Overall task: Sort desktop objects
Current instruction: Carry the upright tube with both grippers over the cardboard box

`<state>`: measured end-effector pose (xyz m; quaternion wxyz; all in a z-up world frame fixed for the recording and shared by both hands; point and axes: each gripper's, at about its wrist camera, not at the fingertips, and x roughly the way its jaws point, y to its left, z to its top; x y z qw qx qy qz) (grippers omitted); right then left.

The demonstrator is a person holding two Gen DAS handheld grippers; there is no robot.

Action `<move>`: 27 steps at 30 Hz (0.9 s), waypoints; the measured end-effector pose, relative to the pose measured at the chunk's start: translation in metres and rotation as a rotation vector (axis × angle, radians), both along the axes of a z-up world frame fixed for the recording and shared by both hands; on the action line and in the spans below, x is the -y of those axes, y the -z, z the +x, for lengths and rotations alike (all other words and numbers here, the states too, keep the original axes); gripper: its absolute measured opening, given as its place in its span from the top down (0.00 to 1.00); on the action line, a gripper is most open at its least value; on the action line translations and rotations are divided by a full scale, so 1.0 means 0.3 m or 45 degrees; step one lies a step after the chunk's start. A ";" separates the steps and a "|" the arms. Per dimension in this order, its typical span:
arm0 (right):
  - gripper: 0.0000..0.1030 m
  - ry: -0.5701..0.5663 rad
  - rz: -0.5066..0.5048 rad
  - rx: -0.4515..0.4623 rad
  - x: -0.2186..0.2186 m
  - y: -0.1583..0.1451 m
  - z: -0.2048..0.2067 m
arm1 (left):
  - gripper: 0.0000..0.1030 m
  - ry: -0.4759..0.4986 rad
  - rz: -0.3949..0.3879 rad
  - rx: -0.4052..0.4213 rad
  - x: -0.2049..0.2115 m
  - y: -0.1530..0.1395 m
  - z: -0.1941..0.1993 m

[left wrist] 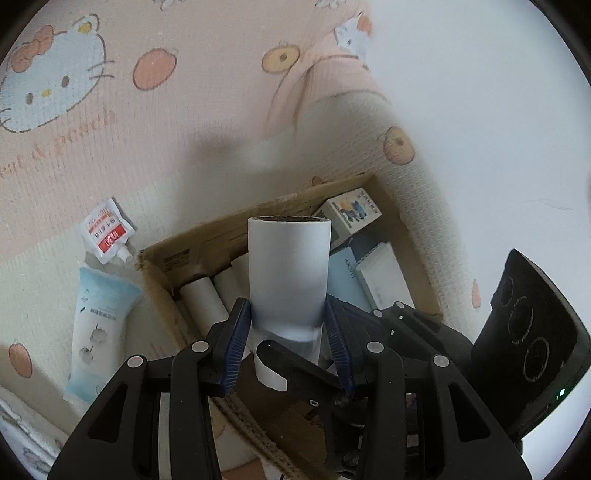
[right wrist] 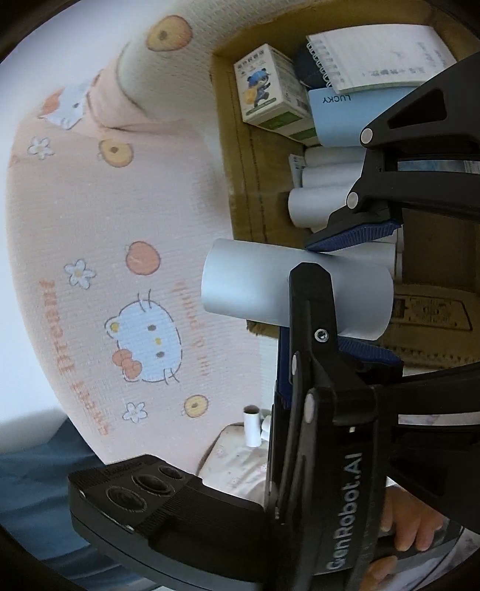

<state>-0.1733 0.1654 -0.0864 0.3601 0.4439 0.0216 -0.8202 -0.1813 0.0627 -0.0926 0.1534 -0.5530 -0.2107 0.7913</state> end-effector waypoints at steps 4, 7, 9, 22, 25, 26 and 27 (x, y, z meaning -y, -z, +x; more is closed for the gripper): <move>0.58 -0.008 0.013 0.024 -0.025 0.013 -0.028 | 0.56 0.005 -0.038 0.044 -0.029 0.013 -0.030; 0.58 -0.009 0.019 0.055 -0.030 0.032 -0.048 | 0.56 -0.012 -0.054 0.079 -0.042 0.034 -0.045; 0.58 -0.008 0.020 0.084 -0.033 0.041 -0.063 | 0.56 -0.032 -0.051 0.123 -0.045 0.059 -0.055; 0.58 -0.056 0.072 0.162 -0.044 0.131 -0.090 | 0.56 -0.063 -0.153 0.235 -0.073 0.143 -0.099; 0.58 -0.071 0.048 0.166 -0.047 0.143 -0.096 | 0.56 -0.050 -0.197 0.266 -0.087 0.149 -0.111; 0.58 -0.068 0.053 0.177 -0.048 0.151 -0.101 | 0.56 -0.046 -0.210 0.273 -0.092 0.150 -0.114; 0.58 -0.067 0.058 0.191 -0.047 0.156 -0.105 | 0.56 -0.044 -0.221 0.280 -0.094 0.151 -0.118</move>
